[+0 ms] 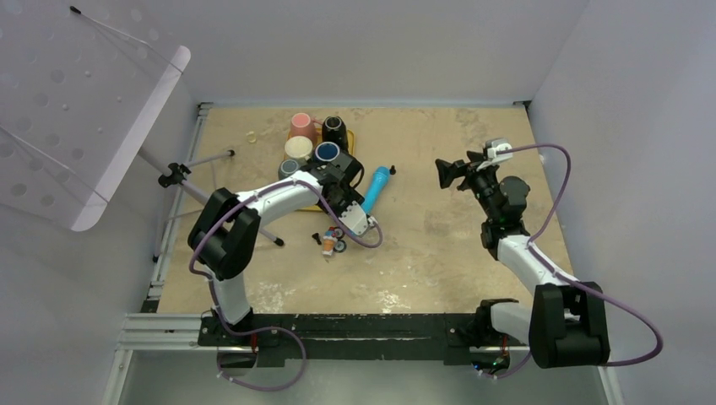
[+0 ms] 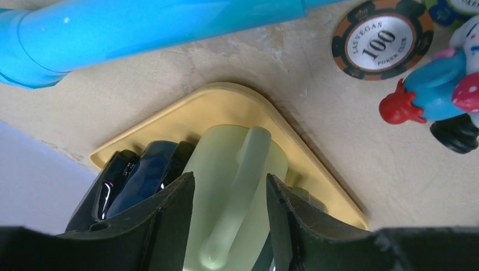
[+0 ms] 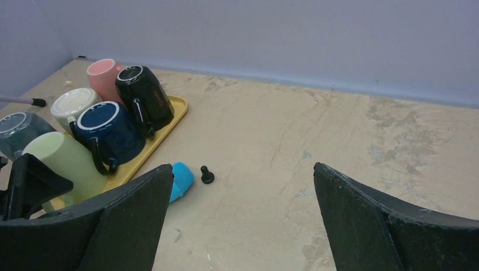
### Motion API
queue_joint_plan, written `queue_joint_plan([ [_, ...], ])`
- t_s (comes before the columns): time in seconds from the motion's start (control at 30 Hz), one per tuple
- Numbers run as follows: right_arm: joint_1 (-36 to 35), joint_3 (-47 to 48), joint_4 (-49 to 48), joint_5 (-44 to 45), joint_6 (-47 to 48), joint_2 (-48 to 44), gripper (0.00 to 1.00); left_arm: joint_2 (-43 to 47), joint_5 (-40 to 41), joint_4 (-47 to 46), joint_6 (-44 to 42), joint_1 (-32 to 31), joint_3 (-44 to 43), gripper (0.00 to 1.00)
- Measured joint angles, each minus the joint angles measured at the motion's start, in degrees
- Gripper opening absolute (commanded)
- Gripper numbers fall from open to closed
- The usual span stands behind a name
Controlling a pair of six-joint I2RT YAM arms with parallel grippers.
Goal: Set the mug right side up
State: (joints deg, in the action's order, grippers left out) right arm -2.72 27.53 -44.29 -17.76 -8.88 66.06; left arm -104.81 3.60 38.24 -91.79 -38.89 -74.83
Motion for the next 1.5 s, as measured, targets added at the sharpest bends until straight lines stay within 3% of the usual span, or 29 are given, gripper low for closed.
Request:
queue_joint_plan([
  [0.1, 0.0, 0.0, -0.2, -0.2, -0.1, 0.6, 0.98, -0.2, 1.7, 0.1, -1.4, 0.1, 0.0, 0.52],
  [0.17, 0.0, 0.0, -0.3, -0.4, -0.2, 0.8, 0.98, -0.4, 3.1, -0.1, -2.4, 0.2, 0.0, 0.44],
  [0.27, 0.0, 0.0, -0.3, -0.9, -0.2, 0.8, 0.98, -1.5, 4.6, -0.5, -3.1, 0.2, -0.6, 0.24],
  [0.33, 0.0, 0.0, -0.3, -1.3, -0.4, 0.8, 0.98, -2.8, 5.3, -0.5, -3.2, 0.2, -1.7, 0.0],
  [0.53, 0.0, 0.0, 0.7, -1.3, -1.2, -0.3, 0.98, -3.4, 4.9, -1.5, -1.4, 0.3, -3.0, 0.0],
  [0.67, 0.0, 1.1, 4.5, -1.3, -2.2, -2.1, 0.98, -2.7, 1.6, -0.3, 4.6, 0.4, -5.4, 0.0],
  [0.9, -0.6, 5.8, 12.6, -2.8, -3.7, -6.2, 0.98, 0.6, -11.0, 6.7, 29.7, 2.2, -23.7, 0.0],
  [1.03, -5.0, 7.6, 13.9, -6.4, -3.7, -7.3, 0.98, 6.9, -20.2, 6.5, 45.2, 5.9, -29.8, 0.0],
  [1.23, -14.8, 9.3, 9.9, -17.4, -7.5, -5.9, 0.98, 13.1, -32.7, 5.6, 64.9, 13.3, -30.9, 0.0],
  [1.5, -21.6, 14.0, -2.0, -22.0, -19.0, 4.4, 0.88, 13.9, -43.2, 5.2, 78.0, 12.8, -29.4, 0.0],
])
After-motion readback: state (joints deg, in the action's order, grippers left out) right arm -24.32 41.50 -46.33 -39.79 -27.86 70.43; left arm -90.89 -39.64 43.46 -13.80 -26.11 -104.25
